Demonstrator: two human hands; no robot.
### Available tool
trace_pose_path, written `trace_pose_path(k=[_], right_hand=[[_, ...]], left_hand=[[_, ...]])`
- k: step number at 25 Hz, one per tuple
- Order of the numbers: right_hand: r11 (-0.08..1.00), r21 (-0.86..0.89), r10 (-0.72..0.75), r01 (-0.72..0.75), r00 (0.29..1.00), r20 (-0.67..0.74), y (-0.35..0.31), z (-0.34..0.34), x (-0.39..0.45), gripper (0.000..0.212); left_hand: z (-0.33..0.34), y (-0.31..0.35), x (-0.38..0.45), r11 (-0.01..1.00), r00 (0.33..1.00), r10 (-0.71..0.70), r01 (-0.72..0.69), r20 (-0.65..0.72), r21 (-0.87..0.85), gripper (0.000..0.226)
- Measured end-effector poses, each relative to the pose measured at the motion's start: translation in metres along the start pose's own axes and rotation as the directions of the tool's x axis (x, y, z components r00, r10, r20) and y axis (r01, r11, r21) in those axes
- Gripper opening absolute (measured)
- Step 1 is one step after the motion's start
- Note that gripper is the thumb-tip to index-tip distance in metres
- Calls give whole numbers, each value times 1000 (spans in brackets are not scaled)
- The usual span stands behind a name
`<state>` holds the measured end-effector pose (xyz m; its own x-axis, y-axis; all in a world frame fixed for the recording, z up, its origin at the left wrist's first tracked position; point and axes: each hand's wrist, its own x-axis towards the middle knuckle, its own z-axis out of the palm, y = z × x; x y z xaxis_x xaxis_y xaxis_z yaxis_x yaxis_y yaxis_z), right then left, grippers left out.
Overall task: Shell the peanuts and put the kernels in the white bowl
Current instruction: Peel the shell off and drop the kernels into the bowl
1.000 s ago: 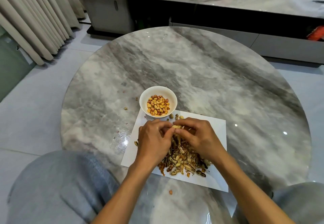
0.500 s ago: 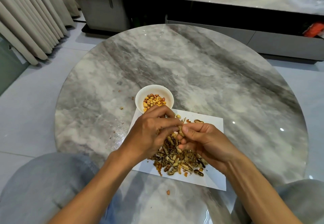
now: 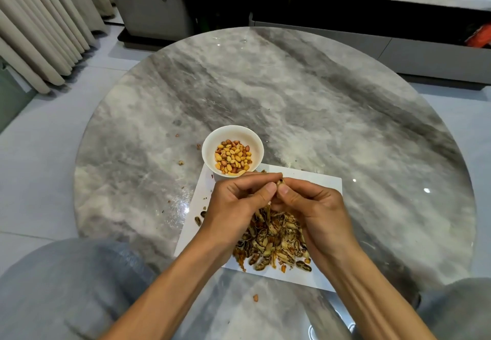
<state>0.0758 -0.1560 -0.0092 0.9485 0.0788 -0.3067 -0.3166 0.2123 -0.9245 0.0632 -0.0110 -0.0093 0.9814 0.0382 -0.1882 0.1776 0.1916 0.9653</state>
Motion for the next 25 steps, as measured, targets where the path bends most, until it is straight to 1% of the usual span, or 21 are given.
trace_pose_path(k=[2,5,7,9,11,13,15,20,23,25], right_hand=[[1000,-3,20,-20,1000,7,1,1,1,28],[997,-71,35,-34,999,7,-4,1,2,27],[994,-80,77,-73,996,46,-9,-3,2,25],[990,-103,103,-93,991,90,-15,-8,2,23],[989,-132,83,-72,993,82,-20,-10,2,17],[993,-106,57,-51,997,58,-23,-7,1,12],[997,-35,64,-63,998,28,-20,-4,0,11],[990,132,56,-53,998,-12,-12,4,-2,13],[953,268,135,-143,990,48,-14,6,-2,17],[927,321,180,-196,981,79,-15,5,0,18]], left_hand=[[-1,4,-1,999,1000,5,-6,25,38,28],[-6,8,0,961,990,126,-136,57,241,35],[-7,7,0,922,985,161,-170,54,347,35],[-6,5,-1,900,983,181,-181,37,396,33],[-3,5,-4,911,982,188,-182,20,371,33],[0,5,-5,946,987,161,-149,-16,287,32],[0,6,-4,970,991,121,-107,-51,220,31],[3,11,-5,991,991,106,-98,-85,89,34],[3,15,-4,998,993,67,-68,-95,-11,34],[3,16,-4,998,995,58,-60,-80,-14,34]])
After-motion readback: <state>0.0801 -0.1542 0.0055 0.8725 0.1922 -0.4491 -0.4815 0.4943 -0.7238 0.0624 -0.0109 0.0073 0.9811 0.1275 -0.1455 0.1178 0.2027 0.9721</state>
